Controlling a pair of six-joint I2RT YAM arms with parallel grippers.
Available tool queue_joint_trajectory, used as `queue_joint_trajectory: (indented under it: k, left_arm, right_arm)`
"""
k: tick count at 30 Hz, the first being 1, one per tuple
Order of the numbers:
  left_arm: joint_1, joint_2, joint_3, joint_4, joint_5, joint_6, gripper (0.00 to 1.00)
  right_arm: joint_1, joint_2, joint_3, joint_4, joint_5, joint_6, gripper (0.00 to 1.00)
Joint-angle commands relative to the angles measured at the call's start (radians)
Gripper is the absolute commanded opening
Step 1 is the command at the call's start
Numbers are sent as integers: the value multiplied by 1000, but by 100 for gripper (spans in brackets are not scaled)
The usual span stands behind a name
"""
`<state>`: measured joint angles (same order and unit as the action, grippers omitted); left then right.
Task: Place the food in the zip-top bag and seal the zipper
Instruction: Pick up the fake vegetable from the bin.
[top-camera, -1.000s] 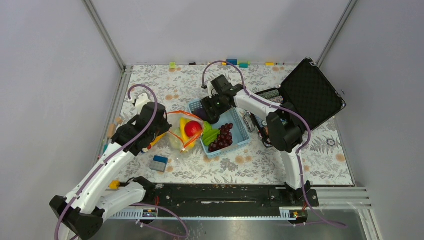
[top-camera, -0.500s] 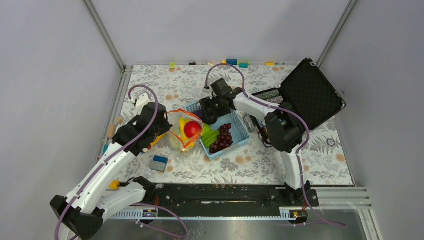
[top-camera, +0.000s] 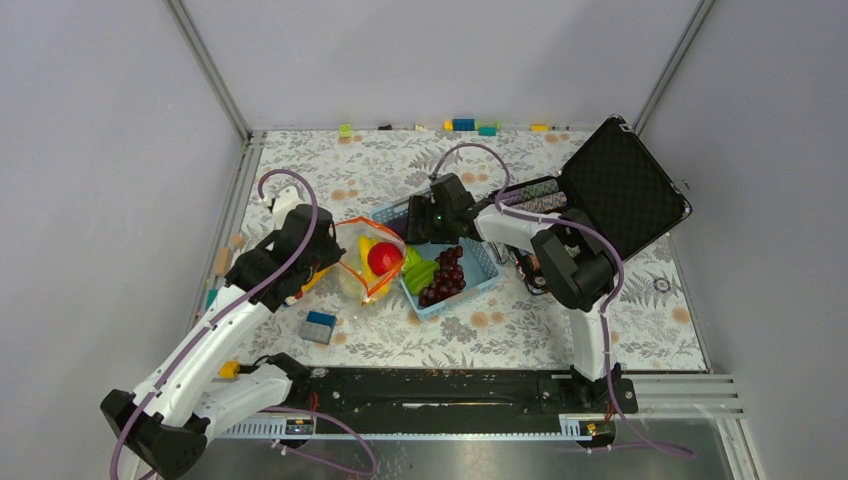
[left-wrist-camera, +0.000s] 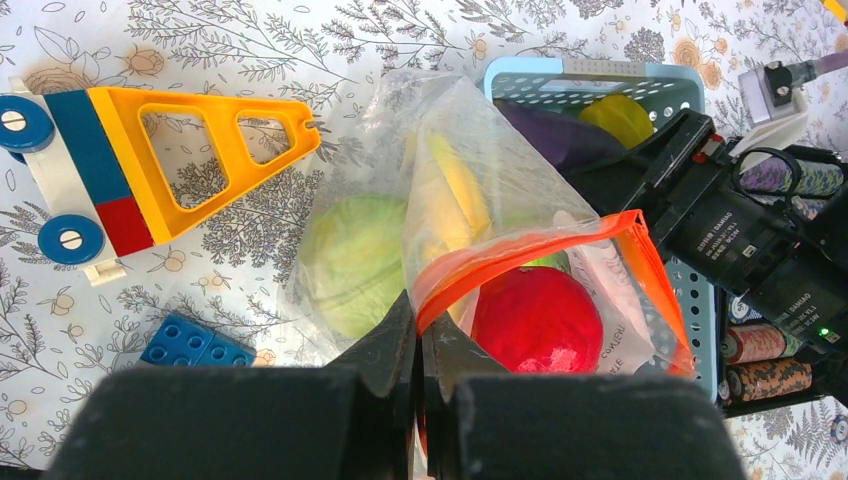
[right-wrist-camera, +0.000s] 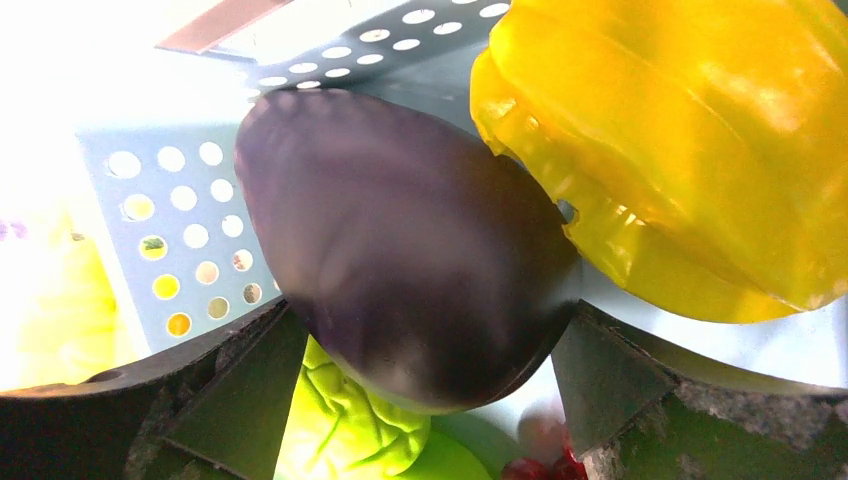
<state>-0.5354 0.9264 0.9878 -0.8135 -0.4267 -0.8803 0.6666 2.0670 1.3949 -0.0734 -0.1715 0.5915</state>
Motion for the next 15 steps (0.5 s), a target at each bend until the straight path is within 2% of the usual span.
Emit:
queue_joint_trajectory:
  k: [1,8,15]
  left_arm:
    - [6,8,-1,36,5,13,0]
    - [7,12,-5,43,17,12,0]
    - [6,11,-10,44,22,12,0]
  right_arm:
    - [7,-66,-62,166,53,89,93]
    - [8,-97,-148,321,97,197,99]
    - [8,-90,-177,397,126,275,100]
